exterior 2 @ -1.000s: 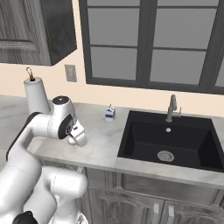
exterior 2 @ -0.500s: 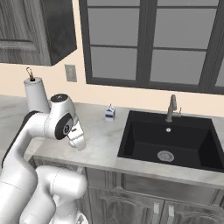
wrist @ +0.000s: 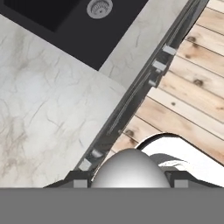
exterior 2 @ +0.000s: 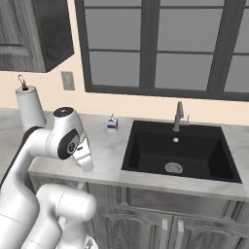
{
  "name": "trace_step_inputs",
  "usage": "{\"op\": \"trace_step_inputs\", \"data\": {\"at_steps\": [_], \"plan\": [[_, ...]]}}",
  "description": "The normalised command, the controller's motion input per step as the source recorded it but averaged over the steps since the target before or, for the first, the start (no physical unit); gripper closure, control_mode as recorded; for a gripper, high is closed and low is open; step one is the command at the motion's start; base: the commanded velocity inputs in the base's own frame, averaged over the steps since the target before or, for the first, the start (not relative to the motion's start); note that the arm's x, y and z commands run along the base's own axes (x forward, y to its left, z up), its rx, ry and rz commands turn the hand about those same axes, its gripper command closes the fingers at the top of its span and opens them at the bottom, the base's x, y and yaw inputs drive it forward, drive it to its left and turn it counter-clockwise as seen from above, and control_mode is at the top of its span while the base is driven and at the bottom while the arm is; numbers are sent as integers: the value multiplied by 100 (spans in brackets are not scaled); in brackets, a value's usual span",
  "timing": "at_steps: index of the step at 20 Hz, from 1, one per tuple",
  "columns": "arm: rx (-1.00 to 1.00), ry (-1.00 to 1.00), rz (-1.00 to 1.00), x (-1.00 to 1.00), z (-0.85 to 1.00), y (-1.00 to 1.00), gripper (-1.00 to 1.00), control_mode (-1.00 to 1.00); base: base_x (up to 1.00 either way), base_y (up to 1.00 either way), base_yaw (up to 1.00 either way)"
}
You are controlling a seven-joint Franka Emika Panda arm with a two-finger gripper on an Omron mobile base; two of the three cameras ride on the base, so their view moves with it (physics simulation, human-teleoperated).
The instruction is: Gather the eggs and milk located in the vicinity of the sink area and place them right next to the bowl.
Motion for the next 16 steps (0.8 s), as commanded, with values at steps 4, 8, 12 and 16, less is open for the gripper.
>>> {"op": "trace_step_inputs", "data": {"at_steps": [4,8,12,16], "plan": [[0,0,0,0,0,0,100,100,0,-40,-2],[0,0,0,0,0,0,100,100,4,-47,0],[0,0,0,0,0,0,100,100,7,-49,0],[0,0,0,0,0,0,100,100,12,-51,0]]}}
